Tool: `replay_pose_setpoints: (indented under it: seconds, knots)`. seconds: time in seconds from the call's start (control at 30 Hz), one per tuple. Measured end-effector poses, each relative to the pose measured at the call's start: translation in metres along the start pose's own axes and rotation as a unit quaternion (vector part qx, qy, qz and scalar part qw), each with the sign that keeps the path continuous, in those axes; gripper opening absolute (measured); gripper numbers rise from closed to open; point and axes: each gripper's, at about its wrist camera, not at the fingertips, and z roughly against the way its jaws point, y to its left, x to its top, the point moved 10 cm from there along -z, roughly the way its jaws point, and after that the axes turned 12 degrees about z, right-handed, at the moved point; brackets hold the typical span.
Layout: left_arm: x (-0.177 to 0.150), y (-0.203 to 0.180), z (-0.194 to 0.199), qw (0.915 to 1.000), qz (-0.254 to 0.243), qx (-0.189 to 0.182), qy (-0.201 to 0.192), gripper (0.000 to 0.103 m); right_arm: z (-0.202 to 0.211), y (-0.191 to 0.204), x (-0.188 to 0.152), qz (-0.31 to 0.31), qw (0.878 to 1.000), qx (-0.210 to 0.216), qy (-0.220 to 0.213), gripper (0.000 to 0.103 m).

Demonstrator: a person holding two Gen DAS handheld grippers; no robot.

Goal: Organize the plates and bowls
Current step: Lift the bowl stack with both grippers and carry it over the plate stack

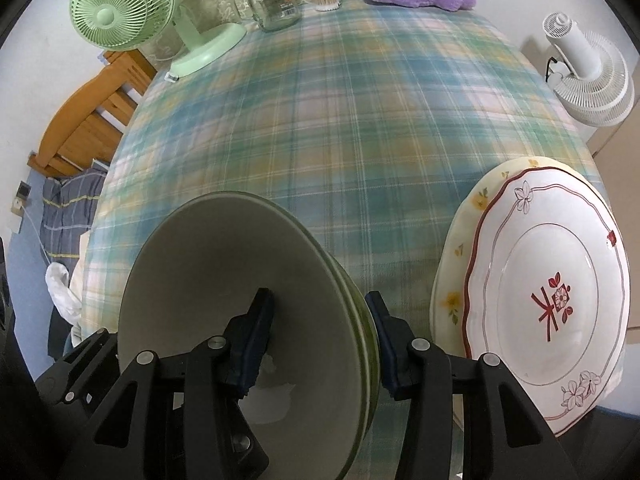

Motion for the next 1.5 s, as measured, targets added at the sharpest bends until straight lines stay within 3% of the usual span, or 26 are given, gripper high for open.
replay_pose_setpoints:
  seconds: [0.93, 1.5]
  knots:
    - [0.005, -0.003, 0.075, 0.9971, -0.028, -0.018, -0.069, 0.057, 0.077, 0.032, 0.008, 0.001, 0.997, -0.029, -0.075, 0.05]
    - [0.004, -0.062, 0.078, 0.995, -0.033, -0.02, -0.092, 0.057, 0.105, -0.014, 0.008, 0.009, 0.994, -0.033, -0.099, 0.05]
